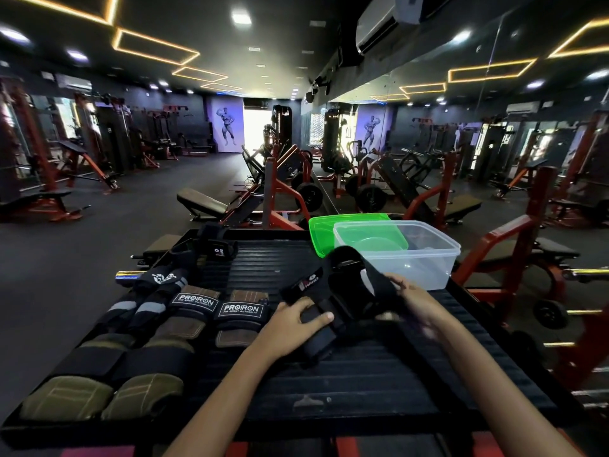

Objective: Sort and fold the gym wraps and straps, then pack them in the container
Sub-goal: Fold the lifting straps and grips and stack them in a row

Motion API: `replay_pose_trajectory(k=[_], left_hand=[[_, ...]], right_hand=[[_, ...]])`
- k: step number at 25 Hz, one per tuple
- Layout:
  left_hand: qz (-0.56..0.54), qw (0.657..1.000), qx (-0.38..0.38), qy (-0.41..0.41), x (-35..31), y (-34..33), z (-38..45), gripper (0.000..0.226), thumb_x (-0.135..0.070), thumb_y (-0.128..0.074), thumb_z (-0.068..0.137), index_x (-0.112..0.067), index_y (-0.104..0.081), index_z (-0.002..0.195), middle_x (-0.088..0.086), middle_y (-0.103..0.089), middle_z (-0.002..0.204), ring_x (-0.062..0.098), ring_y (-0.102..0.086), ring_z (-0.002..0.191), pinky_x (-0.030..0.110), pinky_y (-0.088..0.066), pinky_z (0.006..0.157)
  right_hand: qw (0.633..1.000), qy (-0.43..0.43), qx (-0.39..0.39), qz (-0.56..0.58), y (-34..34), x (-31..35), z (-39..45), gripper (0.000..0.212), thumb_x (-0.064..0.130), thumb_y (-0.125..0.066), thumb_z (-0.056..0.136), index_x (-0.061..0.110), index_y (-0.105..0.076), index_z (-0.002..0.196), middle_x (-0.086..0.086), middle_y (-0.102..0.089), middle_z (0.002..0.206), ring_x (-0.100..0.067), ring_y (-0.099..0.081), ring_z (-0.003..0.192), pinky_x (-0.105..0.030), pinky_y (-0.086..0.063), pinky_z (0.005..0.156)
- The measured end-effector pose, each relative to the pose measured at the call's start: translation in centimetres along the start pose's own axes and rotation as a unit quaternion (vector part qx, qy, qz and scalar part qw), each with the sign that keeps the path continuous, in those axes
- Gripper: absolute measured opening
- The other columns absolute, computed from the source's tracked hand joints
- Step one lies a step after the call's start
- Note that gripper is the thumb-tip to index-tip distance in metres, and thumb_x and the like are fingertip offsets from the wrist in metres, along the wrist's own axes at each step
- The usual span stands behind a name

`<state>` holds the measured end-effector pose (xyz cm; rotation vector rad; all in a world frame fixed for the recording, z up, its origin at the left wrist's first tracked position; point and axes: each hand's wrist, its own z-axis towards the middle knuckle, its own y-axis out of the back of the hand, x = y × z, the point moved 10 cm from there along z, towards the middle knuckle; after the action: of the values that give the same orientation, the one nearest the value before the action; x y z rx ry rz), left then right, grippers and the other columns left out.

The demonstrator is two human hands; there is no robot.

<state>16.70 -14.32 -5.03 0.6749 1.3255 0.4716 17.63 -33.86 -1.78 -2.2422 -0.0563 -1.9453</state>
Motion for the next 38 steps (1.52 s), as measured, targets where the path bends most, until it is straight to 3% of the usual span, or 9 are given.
replay_pose_trajectory(k=[6, 11, 16, 20, 25, 29, 31, 34, 38], left_hand=[[0.021, 0.998, 0.060, -0.025, -0.7, -0.4, -0.6, 0.078, -0.070, -0.069, 0.059, -0.025, -0.049, 0.119, -0.008, -0.064, 0.111, 0.005, -0.061, 0.099, 0.033, -0.050, 0.091], [0.003, 0.997, 0.048, -0.057, -2.1, 0.0, -1.2, 0.079, -0.050, -0.077, 0.067, -0.028, -0.044, 0.136, -0.022, -0.048, 0.125, -0.003, -0.048, 0.116, 0.019, -0.038, 0.101], [0.038, 0.996, 0.025, -0.079, -2.2, 0.2, -0.8, 0.069, -0.054, -0.074, 0.068, -0.030, -0.051, 0.128, -0.011, -0.058, 0.125, 0.005, -0.053, 0.115, 0.030, -0.043, 0.101], [0.112, 0.988, 0.047, -0.096, -2.1, -0.5, -0.7, 0.088, -0.060, -0.075, 0.063, -0.034, -0.035, 0.137, -0.012, -0.050, 0.132, 0.008, -0.047, 0.122, 0.034, -0.037, 0.105], [0.111, 0.989, 0.051, -0.087, -1.5, -0.7, -0.6, 0.093, -0.049, -0.078, 0.062, -0.030, -0.030, 0.140, -0.012, -0.048, 0.135, 0.010, -0.048, 0.123, 0.032, -0.039, 0.103], [0.112, 0.986, 0.011, -0.119, -2.6, -0.2, -0.7, 0.086, -0.035, -0.074, 0.066, -0.029, -0.032, 0.141, -0.008, -0.052, 0.119, 0.011, -0.050, 0.113, 0.026, -0.041, 0.096], [0.117, 0.984, 0.001, -0.133, -2.8, -0.3, -0.8, 0.086, -0.033, -0.073, 0.068, -0.030, -0.030, 0.143, -0.007, -0.047, 0.109, 0.011, -0.050, 0.106, 0.024, -0.040, 0.093], [0.107, 0.985, -0.005, -0.136, -2.5, -0.1, -0.8, 0.082, -0.032, -0.070, 0.068, -0.032, -0.031, 0.140, -0.007, -0.044, 0.109, 0.012, -0.049, 0.105, 0.026, -0.041, 0.093], [0.079, 0.991, -0.020, -0.108, -2.0, 0.3, -0.6, 0.079, -0.037, -0.070, 0.064, -0.030, -0.034, 0.134, -0.010, -0.048, 0.120, 0.010, -0.047, 0.113, 0.030, -0.041, 0.098]], right_hand=[[0.998, 0.032, 0.060, -0.008, -0.5, 0.4, -0.2, 0.064, 0.034, -0.072, 0.066, 0.011, -0.056, 0.123, -0.013, -0.062, 0.116, -0.026, -0.055, 0.100, -0.035, -0.043, 0.086], [0.991, 0.122, 0.015, 0.059, 0.7, 2.7, 0.1, 0.074, 0.008, -0.072, 0.052, 0.015, -0.053, 0.124, 0.000, -0.071, 0.086, -0.004, -0.066, 0.068, -0.012, -0.048, 0.055], [0.943, 0.233, 0.057, 0.231, 5.3, 5.7, -1.7, 0.065, -0.001, -0.059, 0.031, 0.014, -0.076, 0.092, 0.002, -0.071, 0.077, -0.007, -0.062, 0.069, -0.017, -0.051, 0.071], [0.980, 0.150, 0.061, -0.113, 6.4, 2.0, -2.8, 0.019, 0.009, -0.068, 0.062, 0.015, -0.077, 0.077, -0.009, -0.069, 0.068, -0.014, -0.060, 0.060, -0.013, -0.044, 0.055], [0.827, 0.083, -0.130, -0.541, 11.1, 2.1, -1.7, 0.033, -0.015, -0.047, 0.077, 0.008, -0.069, 0.070, -0.017, -0.070, 0.071, -0.029, -0.065, 0.079, -0.030, -0.047, 0.071], [0.781, 0.243, -0.262, -0.513, 5.2, 9.4, -4.9, 0.024, 0.000, -0.059, 0.079, 0.011, -0.072, 0.096, -0.009, -0.074, 0.092, -0.029, -0.066, 0.091, -0.034, -0.048, 0.079], [0.799, 0.227, -0.175, -0.528, -0.3, 8.9, -5.0, 0.022, 0.023, -0.068, 0.080, 0.018, -0.068, 0.102, 0.000, -0.071, 0.097, -0.023, -0.065, 0.087, -0.030, -0.046, 0.076], [0.708, 0.032, -0.029, -0.705, -4.5, 1.4, -2.9, 0.049, 0.045, -0.072, 0.072, 0.019, -0.060, 0.111, -0.004, -0.063, 0.114, -0.024, -0.060, 0.107, -0.031, -0.046, 0.086], [0.641, 0.135, -0.100, -0.749, -4.2, 1.4, -2.2, 0.022, 0.024, -0.063, 0.076, 0.024, -0.067, 0.097, -0.005, -0.067, 0.100, -0.028, -0.062, 0.099, -0.032, -0.045, 0.081]])
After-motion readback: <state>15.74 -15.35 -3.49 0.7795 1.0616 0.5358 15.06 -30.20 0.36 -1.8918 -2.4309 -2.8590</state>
